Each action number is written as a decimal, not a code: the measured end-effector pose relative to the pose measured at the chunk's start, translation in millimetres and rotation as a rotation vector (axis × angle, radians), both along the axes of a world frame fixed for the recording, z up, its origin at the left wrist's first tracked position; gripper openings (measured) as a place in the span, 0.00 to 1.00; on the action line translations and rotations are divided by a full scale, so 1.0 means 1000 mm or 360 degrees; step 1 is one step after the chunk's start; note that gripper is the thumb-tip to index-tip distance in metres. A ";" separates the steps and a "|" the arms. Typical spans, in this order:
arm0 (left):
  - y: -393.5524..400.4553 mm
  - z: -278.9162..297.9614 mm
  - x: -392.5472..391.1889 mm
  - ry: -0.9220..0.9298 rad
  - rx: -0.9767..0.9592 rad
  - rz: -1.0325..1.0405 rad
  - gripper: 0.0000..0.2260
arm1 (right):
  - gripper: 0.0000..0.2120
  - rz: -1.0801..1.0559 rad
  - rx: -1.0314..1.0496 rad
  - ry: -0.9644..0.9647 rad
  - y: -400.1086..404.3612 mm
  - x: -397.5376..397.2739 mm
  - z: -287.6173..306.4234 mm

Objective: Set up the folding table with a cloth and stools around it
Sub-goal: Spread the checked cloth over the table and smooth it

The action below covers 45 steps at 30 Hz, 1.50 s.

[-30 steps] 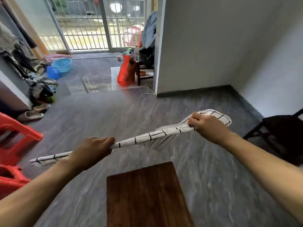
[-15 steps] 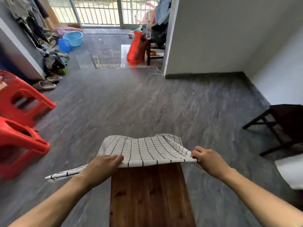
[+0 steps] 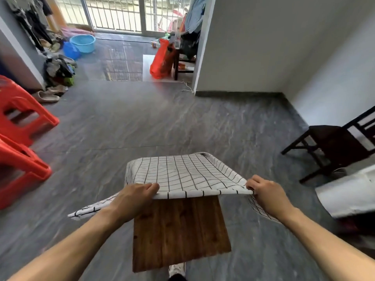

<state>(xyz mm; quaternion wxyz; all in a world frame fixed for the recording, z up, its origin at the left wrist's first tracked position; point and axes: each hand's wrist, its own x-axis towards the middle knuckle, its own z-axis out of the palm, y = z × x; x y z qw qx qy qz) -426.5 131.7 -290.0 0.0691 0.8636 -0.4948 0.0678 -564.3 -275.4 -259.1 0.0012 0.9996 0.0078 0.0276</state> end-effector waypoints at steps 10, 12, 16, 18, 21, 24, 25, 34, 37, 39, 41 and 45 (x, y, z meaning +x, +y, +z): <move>-0.021 -0.019 -0.040 0.0092 0.0038 -0.0004 0.22 | 0.03 0.0043 -0.0120 -0.0084 -0.028 -0.041 -0.026; -0.022 -0.018 -0.033 0.0106 0.0059 0.0070 0.24 | 0.12 0.0011 -0.0099 -0.0021 -0.031 -0.026 -0.044; -0.017 -0.020 -0.013 0.0122 0.0060 0.0234 0.24 | 0.13 0.0063 0.0010 -0.0041 -0.022 0.014 -0.064; -0.013 -0.020 -0.004 0.0085 0.0112 0.0331 0.24 | 0.14 0.0130 0.0043 -0.0025 -0.019 0.035 -0.070; -0.009 -0.013 0.007 0.0044 0.0096 0.0449 0.22 | 0.15 0.0200 0.0071 -0.0003 -0.017 0.069 -0.067; -0.018 -0.002 0.017 0.0016 0.0072 0.0507 0.20 | 0.14 0.0225 0.0103 -0.0069 -0.029 0.097 -0.046; -0.024 0.001 0.022 0.0013 0.0052 0.0509 0.18 | 0.13 0.0220 0.0109 -0.0092 -0.037 0.104 -0.037; -0.069 0.052 0.046 -0.0152 -0.0221 0.0355 0.08 | 0.07 0.0220 0.0036 -0.0356 -0.090 0.124 0.016; -0.061 0.039 0.036 -0.0137 -0.0160 0.0316 0.08 | 0.05 0.0222 0.0025 -0.0339 -0.083 0.110 0.003; -0.055 0.020 0.020 -0.0068 -0.0043 0.0258 0.11 | 0.11 0.0243 0.0034 -0.0190 -0.073 0.089 -0.018; -0.046 -0.001 0.001 0.0035 0.0033 0.0252 0.19 | 0.14 0.0261 0.0050 -0.0012 -0.062 0.061 -0.041; -0.022 -0.031 -0.034 0.0116 0.0125 0.0218 0.22 | 0.12 0.0214 0.0118 0.0213 -0.036 0.008 -0.072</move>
